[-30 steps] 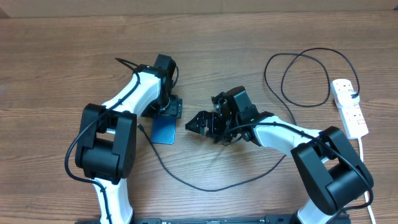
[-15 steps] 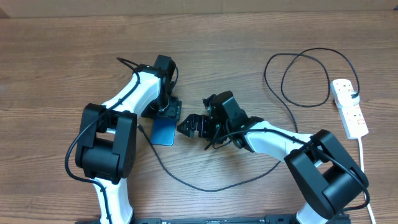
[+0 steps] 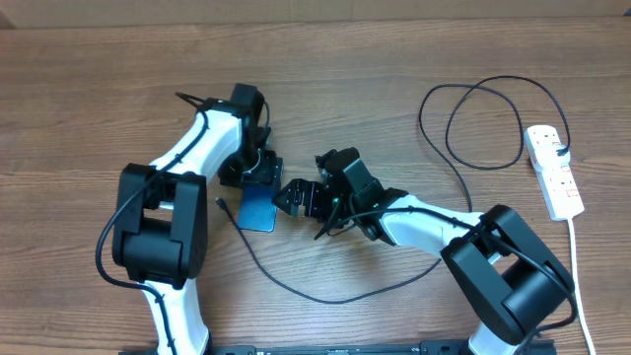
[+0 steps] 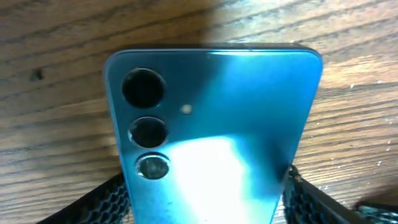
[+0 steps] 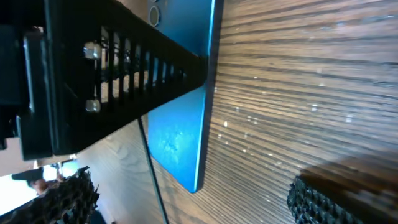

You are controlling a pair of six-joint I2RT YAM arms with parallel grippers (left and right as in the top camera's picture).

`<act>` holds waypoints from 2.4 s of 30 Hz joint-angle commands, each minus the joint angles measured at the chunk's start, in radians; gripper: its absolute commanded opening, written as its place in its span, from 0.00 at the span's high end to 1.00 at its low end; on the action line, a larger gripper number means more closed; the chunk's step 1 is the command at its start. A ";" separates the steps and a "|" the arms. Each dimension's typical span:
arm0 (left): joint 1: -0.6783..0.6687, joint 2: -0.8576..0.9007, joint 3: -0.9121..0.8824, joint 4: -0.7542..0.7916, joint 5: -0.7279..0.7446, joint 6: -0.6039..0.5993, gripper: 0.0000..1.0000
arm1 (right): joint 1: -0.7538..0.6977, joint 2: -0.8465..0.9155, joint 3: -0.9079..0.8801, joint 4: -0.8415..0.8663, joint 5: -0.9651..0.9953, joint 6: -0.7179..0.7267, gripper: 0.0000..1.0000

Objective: Plug charger to phone and switch on socket

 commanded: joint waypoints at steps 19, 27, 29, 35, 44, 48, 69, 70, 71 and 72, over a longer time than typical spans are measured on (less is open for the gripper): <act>-0.043 0.072 -0.077 0.064 -0.055 -0.113 0.15 | 0.003 0.069 -0.004 -0.001 -0.055 0.015 0.00; -0.064 0.072 -0.114 0.076 -0.133 -0.140 0.21 | 0.003 0.069 -0.004 0.006 -0.055 0.016 0.00; -0.070 0.072 -0.114 0.077 -0.146 -0.141 0.23 | 0.003 0.069 -0.004 0.006 -0.055 0.016 0.00; -0.072 0.072 -0.113 0.073 -0.117 -0.117 0.31 | 0.003 0.069 -0.004 -0.013 -0.055 0.014 0.00; -0.045 0.072 -0.112 0.019 -0.048 -0.022 0.34 | 0.019 0.090 -0.004 0.026 -0.016 0.001 0.00; -0.028 0.072 -0.111 0.013 0.003 0.008 0.36 | 0.019 0.142 -0.004 0.082 -0.067 0.024 0.00; 0.032 0.072 -0.112 -0.010 0.171 0.074 0.33 | 0.111 0.253 -0.002 0.313 0.011 0.153 0.00; 0.032 0.072 -0.112 -0.011 0.178 0.074 0.33 | 0.111 0.268 -0.002 0.339 0.010 0.164 0.00; 0.031 0.072 -0.112 -0.014 0.185 0.074 0.33 | 0.111 0.282 -0.002 0.362 0.011 0.178 0.00; 0.031 0.072 -0.112 -0.016 0.185 0.074 0.33 | 0.111 0.291 -0.002 0.378 0.010 0.181 0.00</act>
